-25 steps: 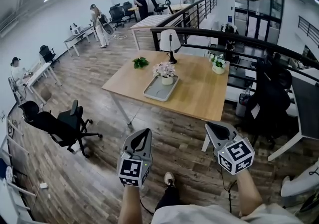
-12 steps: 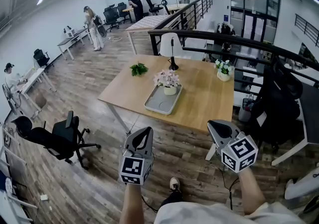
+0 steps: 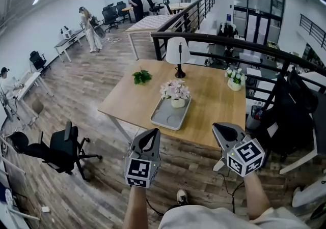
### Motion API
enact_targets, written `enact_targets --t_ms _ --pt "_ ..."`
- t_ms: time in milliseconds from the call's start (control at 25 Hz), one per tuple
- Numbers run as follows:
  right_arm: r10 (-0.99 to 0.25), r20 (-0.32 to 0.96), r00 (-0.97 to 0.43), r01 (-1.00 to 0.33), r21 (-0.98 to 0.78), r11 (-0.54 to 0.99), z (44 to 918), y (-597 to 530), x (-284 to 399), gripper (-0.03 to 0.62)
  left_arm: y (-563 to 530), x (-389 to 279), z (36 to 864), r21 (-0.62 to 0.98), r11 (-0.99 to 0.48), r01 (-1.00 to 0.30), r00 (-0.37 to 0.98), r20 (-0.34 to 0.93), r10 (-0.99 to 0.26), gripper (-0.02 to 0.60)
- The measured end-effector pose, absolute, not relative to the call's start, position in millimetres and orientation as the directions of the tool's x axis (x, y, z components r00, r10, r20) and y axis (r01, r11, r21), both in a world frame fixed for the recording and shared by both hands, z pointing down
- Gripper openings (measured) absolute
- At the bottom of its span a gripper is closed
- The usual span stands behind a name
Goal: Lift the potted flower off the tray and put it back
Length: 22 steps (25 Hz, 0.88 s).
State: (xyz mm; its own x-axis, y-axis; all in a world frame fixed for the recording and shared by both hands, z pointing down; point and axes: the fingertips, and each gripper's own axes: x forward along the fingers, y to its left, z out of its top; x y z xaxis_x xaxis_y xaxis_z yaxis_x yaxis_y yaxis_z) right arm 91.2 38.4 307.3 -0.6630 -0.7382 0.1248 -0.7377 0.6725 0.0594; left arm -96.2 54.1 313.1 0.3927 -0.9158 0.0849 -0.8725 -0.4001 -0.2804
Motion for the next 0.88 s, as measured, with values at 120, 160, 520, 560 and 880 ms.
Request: enact_targets --t_ms 120,160,520,560,880 --pt "-0.756 0.127 -0.642 -0.756 0.059 0.652 310 17 84 0.021 35 -103 317 -0.276 -0.414 -0.867 0.405 0.093 -0.91 0.006" --pt "-0.759 0.124 -0.639 -0.76 0.051 0.648 310 10 81 0.021 28 -106 320 -0.275 -0.418 -0.866 0.408 0.096 -0.908 0.006" --pt "-0.76 0.162 -0.63 -0.768 0.02 0.64 324 -32 59 0.021 -19 -132 334 -0.253 -0.437 -0.863 0.42 0.122 -0.899 0.006" --pt "-0.765 0.166 -0.622 -0.772 0.03 0.635 326 -34 58 0.021 -23 -133 334 -0.252 -0.441 -0.861 0.424 0.121 -0.897 0.006" --pt "-0.808 0.206 -0.552 -0.811 0.094 0.578 345 -48 65 0.023 -46 -137 344 -0.237 -0.477 -0.846 0.457 0.138 -0.879 0.006"
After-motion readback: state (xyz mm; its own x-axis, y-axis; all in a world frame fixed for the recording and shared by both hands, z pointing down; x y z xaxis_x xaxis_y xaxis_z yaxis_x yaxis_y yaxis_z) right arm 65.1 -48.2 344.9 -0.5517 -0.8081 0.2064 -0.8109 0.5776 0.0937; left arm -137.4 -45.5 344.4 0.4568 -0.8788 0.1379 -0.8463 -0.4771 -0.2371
